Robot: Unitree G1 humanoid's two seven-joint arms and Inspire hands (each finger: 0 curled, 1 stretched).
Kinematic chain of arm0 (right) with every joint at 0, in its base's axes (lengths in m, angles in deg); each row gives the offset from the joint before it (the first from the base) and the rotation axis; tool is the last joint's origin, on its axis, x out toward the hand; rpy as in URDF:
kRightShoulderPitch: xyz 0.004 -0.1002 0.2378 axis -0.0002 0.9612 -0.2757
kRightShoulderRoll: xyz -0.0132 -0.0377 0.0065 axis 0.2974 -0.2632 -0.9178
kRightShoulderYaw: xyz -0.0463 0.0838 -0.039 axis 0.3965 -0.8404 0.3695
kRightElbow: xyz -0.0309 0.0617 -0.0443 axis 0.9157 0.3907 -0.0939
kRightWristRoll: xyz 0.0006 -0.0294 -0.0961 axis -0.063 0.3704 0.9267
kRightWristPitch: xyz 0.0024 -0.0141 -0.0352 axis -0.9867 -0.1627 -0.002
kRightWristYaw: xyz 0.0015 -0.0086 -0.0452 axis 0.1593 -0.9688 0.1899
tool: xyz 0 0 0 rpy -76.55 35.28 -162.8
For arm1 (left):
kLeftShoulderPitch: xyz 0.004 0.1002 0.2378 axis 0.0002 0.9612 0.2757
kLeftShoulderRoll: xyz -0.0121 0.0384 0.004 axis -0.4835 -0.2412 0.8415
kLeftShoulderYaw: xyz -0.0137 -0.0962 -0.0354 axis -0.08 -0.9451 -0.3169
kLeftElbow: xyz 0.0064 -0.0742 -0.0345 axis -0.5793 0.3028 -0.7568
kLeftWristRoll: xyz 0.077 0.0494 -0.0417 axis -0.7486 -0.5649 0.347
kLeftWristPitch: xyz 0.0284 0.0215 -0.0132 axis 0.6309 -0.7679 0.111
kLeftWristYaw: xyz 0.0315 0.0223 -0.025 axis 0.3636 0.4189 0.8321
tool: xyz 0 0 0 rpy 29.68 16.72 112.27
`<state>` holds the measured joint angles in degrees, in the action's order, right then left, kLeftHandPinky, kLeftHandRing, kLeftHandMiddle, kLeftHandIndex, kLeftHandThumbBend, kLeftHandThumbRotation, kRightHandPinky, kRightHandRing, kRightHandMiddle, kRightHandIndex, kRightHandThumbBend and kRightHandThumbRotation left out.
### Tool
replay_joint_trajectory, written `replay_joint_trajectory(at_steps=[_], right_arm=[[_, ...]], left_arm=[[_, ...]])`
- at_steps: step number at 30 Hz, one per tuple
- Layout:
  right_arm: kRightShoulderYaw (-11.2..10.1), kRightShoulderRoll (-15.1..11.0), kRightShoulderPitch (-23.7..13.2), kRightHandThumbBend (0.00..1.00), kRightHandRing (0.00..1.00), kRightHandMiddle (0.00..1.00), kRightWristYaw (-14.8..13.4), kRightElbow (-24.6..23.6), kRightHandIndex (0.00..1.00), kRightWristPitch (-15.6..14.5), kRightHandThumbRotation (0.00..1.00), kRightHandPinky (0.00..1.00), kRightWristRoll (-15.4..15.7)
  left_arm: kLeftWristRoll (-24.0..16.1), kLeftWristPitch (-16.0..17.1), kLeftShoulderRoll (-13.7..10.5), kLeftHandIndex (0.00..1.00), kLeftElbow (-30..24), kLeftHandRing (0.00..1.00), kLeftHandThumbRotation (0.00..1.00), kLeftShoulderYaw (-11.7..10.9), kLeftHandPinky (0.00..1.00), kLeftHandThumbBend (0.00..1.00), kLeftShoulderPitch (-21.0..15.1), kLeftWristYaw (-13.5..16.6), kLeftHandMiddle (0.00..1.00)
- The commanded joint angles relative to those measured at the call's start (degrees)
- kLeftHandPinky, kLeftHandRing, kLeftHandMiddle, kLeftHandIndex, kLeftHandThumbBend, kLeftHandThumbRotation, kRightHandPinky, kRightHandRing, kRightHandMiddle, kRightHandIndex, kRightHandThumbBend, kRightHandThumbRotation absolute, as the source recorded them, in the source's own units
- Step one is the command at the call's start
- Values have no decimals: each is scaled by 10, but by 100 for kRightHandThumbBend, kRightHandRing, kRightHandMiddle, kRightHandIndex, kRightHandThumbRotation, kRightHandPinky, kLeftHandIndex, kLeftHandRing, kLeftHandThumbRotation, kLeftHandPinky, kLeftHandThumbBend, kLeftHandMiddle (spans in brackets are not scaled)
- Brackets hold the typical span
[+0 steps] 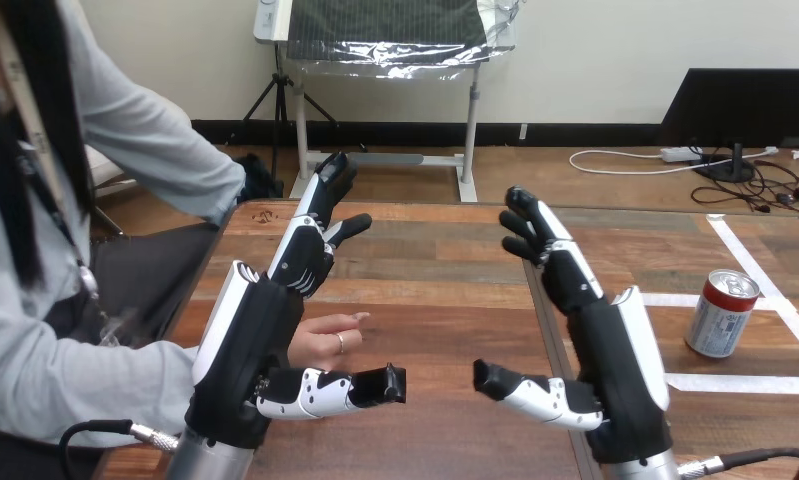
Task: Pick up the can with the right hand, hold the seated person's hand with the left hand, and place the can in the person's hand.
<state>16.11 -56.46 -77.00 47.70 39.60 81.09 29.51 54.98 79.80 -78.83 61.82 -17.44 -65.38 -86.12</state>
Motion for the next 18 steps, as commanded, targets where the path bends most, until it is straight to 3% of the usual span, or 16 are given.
replay_joint_trajectory(at_steps=[1, 18], right_arm=[[-18, -2, -48, 100, 89, 93, -18, -10, 93, 0, 67, 84, 10], [-42, -18, -68, 100, 89, 93, -47, -4, 93, 2, 68, 84, 31]], left_arm=[[8, -1, 10, 100, -29, 99, 52, -12, 89, 100, -10, 1, 100], [-8, 1, 21, 96, -21, 94, 48, -29, 84, 100, -12, 11, 96]])
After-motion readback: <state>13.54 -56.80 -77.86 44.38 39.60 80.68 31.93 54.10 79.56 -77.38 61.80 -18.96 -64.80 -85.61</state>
